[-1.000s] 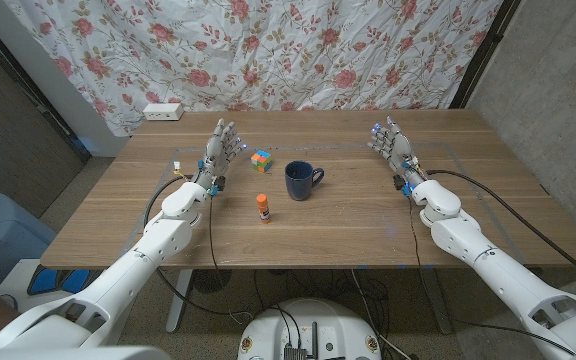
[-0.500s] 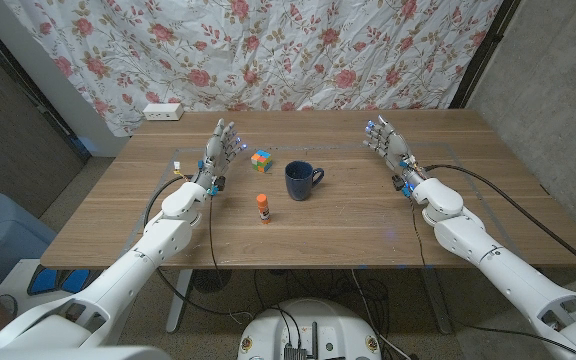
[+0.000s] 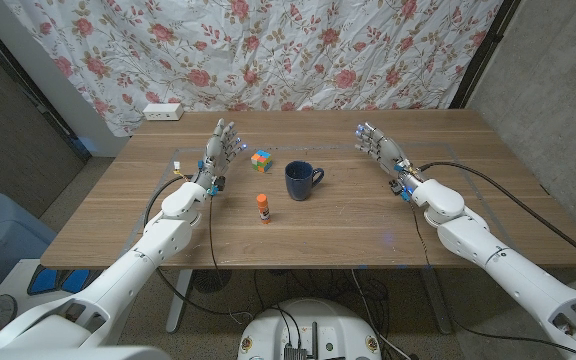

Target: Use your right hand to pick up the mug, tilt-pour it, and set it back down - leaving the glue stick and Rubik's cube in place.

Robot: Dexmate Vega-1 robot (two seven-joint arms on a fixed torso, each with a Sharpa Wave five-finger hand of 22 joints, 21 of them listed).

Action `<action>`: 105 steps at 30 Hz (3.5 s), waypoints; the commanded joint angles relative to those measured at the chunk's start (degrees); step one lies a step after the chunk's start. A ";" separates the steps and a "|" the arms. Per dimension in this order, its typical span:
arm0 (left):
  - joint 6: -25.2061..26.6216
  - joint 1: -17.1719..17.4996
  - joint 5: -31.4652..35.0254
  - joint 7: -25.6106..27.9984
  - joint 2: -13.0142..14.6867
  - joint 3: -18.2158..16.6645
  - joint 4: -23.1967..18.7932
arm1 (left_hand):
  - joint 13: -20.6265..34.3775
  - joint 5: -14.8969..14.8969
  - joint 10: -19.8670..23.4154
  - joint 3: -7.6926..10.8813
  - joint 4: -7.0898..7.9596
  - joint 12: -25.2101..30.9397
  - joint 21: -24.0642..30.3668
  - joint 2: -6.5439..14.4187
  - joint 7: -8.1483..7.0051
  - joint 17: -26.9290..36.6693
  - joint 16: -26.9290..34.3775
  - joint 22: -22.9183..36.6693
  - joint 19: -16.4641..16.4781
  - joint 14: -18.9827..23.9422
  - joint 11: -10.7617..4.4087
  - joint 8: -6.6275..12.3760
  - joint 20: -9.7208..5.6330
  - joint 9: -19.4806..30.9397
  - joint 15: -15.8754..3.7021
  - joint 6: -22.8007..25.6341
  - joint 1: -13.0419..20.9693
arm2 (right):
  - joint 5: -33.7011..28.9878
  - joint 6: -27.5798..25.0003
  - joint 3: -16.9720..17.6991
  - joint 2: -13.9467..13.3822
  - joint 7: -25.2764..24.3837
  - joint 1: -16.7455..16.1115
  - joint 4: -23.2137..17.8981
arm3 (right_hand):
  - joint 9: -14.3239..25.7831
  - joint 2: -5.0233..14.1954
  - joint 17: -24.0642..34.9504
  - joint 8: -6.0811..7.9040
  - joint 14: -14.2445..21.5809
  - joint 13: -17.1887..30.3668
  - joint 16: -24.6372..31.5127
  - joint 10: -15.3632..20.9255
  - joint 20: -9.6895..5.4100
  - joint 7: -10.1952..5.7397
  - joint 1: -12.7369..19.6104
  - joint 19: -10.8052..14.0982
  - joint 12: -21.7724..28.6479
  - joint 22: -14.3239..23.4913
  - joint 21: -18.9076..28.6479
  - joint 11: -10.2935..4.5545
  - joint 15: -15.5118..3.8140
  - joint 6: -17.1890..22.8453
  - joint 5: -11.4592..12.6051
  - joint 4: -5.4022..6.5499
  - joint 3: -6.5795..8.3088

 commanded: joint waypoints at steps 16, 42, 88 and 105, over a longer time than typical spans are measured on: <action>-0.04 -0.02 -0.02 -0.10 -0.02 0.00 0.10 | 0.25 0.26 -0.20 0.34 0.07 0.22 0.37 6.78 -0.39 0.28 0.29 0.18 0.53 0.26 -0.21 0.37 -0.07 0.14 -0.04 -0.09 -0.17 | -7.12 7.23 -4.66 -0.78 7.77 5.63 6.47 | 0.41 -2.25 -2.03 -0.25 -3.78 0.26 0.22 -5.18 1.12 -0.40 6.30 -3.60 0.04 0.21 0.15 0.68 1.53 -6.71 0.62 -3.30 1.05; -0.04 0.00 -0.01 -0.06 -0.03 0.01 0.07 | 0.25 0.25 -0.21 0.34 0.07 0.22 0.36 6.78 -0.38 0.28 0.29 0.18 0.51 0.26 -0.28 0.37 -0.06 0.14 -0.01 -0.08 -0.18 | -16.45 19.65 -9.39 1.90 10.65 13.08 17.86 | 0.87 -5.40 -3.04 0.42 -11.24 0.68 -0.04 -12.00 2.51 -0.55 11.77 -10.42 0.40 0.27 -0.24 1.11 3.97 -18.13 2.69 -3.48 1.27; -0.07 -0.01 0.00 -0.08 -0.05 0.02 0.12 | 0.25 0.26 -0.24 0.33 0.06 0.21 0.35 6.78 -0.40 0.28 0.29 0.18 0.49 0.26 -0.38 0.37 -0.01 0.14 0.00 -0.08 -0.17 | -22.28 36.05 -21.13 15.92 14.06 29.85 54.50 | 1.16 -7.25 -3.03 1.12 -12.19 1.32 1.47 -15.90 2.08 -0.90 17.40 -9.68 1.19 0.23 1.10 1.66 4.37 -23.53 6.34 -3.53 1.45; -0.04 0.03 -0.02 -0.06 -0.01 0.00 0.03 | 0.25 0.25 -0.20 0.33 0.07 0.22 0.36 6.78 -0.40 0.28 0.28 0.19 0.51 0.23 -0.46 0.36 -0.05 0.14 -0.05 -0.10 -0.18 | -22.90 36.85 -24.31 16.38 8.30 30.29 55.98 | 1.39 -8.34 -2.99 2.61 -9.37 1.78 2.57 -13.34 1.25 -1.65 19.82 -7.34 2.35 0.22 1.49 0.71 3.07 -21.34 7.93 -3.51 0.99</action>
